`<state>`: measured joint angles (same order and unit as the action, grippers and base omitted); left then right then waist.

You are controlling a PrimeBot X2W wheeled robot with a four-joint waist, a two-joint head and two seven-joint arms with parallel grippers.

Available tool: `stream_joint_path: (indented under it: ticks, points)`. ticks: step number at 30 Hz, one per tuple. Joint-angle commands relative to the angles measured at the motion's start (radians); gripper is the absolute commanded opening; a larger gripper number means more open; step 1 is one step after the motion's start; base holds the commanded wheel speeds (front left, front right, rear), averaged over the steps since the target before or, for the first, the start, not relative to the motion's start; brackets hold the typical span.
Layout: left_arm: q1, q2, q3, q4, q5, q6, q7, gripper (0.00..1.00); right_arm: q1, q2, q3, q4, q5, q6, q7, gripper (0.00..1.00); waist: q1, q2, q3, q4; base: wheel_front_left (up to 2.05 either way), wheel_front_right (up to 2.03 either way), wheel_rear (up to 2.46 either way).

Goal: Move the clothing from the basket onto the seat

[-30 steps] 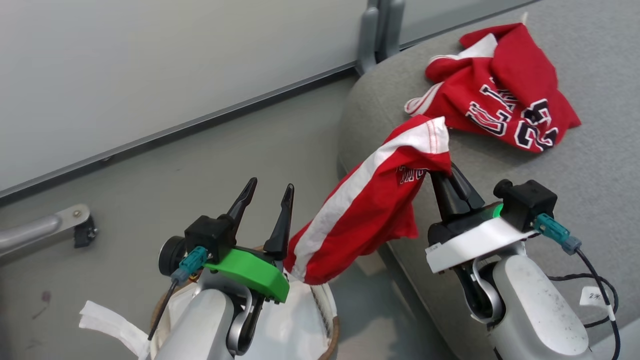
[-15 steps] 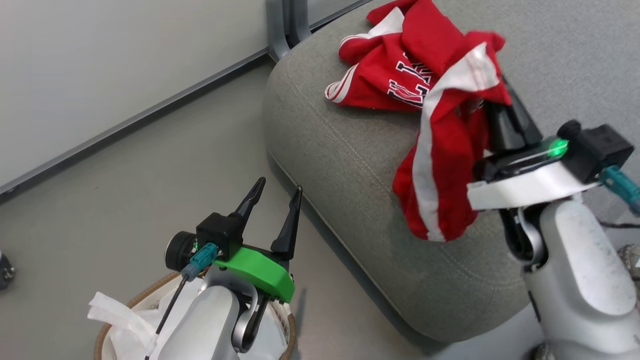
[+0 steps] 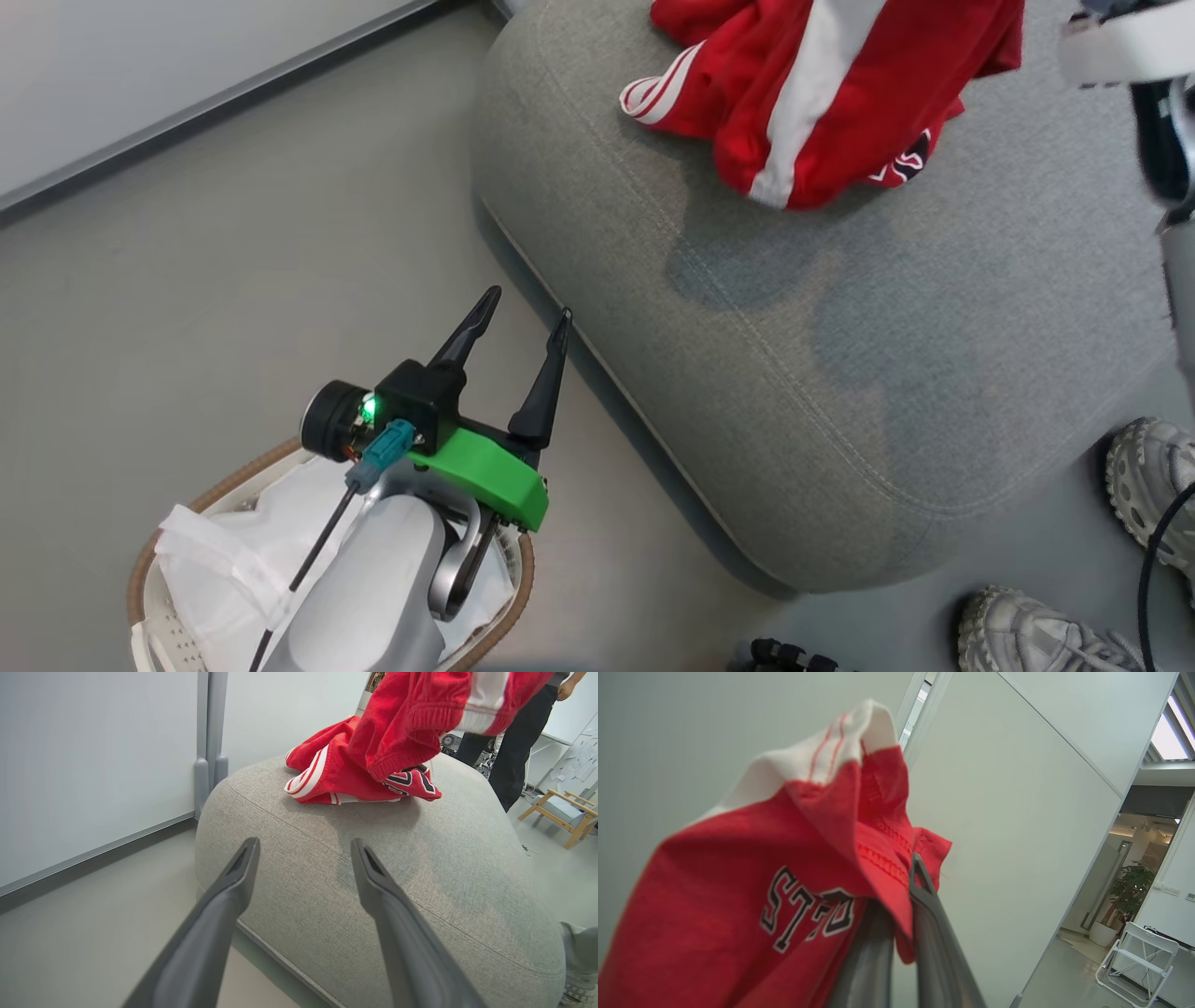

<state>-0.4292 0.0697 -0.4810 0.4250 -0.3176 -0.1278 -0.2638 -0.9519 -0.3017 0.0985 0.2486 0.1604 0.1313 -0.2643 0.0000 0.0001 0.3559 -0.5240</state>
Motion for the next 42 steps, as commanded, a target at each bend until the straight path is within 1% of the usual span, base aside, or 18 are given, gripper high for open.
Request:
stream_joint_path:
  ticks: [1, 5, 11, 12, 18, 21, 25, 26, 27, 28, 29, 33, 36, 42]
  points:
    - [-0.022, 0.014, -0.005, -0.005, 0.002, -0.005, -0.001, 1.0, -0.034, -0.011, -0.014, 0.021, -0.018, -0.001, 0.0, 0.0, 0.0, -0.0001, 0.064, 0.057, 0.0, 0.0, 0.0]
    - [-0.061, 0.02, -0.034, -0.014, -0.001, -0.005, -0.001, 1.0, -0.123, -0.042, -0.07, 0.113, -0.074, -0.001, 0.0, 0.0, 0.0, -0.0001, 0.11, 0.103, 0.0, 0.0, 0.0]
    - [-0.109, 0.022, -0.073, -0.017, -0.014, -0.005, -0.001, 1.0, -0.184, -0.07, -0.163, 0.257, -0.172, -0.001, 0.0, 0.0, 0.0, -0.0001, 0.168, 0.159, 0.0, 0.0, 0.0]
    - [-0.121, 0.022, -0.083, -0.015, -0.018, -0.005, -0.001, 1.0, -0.181, -0.069, -0.197, 0.305, -0.198, -0.001, 0.0, 0.0, 0.0, -0.0001, 0.184, 0.174, 0.0, 0.0, 0.0]
    - [-0.138, 0.02, -0.096, -0.01, -0.025, -0.005, -0.001, 1.0, -0.108, -0.049, -0.316, 0.462, -0.274, -0.001, 0.0, 0.0, 0.0, -0.0001, 0.217, 0.208, 0.0, 0.0, 0.0]
    - [-0.143, 0.021, -0.099, -0.006, -0.026, -0.005, -0.001, 1.0, -0.063, -0.043, -0.384, 0.525, -0.306, -0.001, 0.0, 0.0, 0.0, -0.0001, 0.225, 0.218, 0.0, 0.0, 0.0]
    - [-0.14, 0.024, -0.095, 0.0, -0.028, -0.005, -0.001, 1.0, 0.004, -0.038, -0.472, 0.579, -0.339, -0.001, 0.0, 0.0, 0.0, -0.0001, 0.224, 0.219, 0.0, 0.0, 0.0]
    - [-0.137, 0.026, -0.094, 0.002, -0.028, -0.005, -0.001, 1.0, 0.018, -0.034, -0.491, 0.586, -0.348, -0.001, 0.0, 0.14, 0.0, -0.0001, 0.222, 0.217, 0.0, 0.0, 0.0]
    - [-0.133, 0.025, -0.093, 0.004, -0.028, -0.005, -0.001, 1.0, 0.032, -0.031, -0.513, 0.596, -0.357, -0.001, 0.0, 0.4, 0.0, -0.0001, 0.219, 0.215, 0.0, 0.0, 0.0]
    - [-0.13, 0.026, -0.091, 0.007, -0.029, -0.005, -0.001, 1.0, 0.043, -0.028, -0.53, 0.603, -0.363, -0.001, 0.0, 0.51, 0.0, -0.0001, 0.217, 0.213, 0.0, 0.0, 0.0]
    - [-0.127, 0.026, -0.089, 0.011, -0.03, -0.005, -0.001, 1.0, 0.057, -0.022, -0.546, 0.611, -0.369, -0.001, 0.0, 1.0, 0.0, -0.0001, 0.214, 0.21, 0.0, 0.0, 0.0]
    - [-0.114, 0.023, -0.082, 0.018, -0.033, -0.005, -0.001, 1.0, 0.096, 0.006, -0.593, 0.597, -0.368, -0.001, 0.0, 1.0, 0.0, -0.0001, 0.194, 0.197, 0.0, 0.0, 0.0]
    - [-0.107, 0.019, -0.08, 0.021, -0.037, -0.005, -0.001, 1.0, 0.126, 0.022, -0.605, 0.57, -0.356, -0.001, 0.0, 1.0, 0.0, -0.0001, 0.173, 0.191, 0.0, 0.0, 0.0]
    - [-0.079, 0.01, -0.06, 0.028, -0.043, -0.005, -0.001, 1.0, 0.204, 0.048, -0.586, 0.497, -0.316, -0.001, 0.0, 1.0, 0.0, -0.0001, 0.112, 0.189, 0.0, 0.0, 0.0]
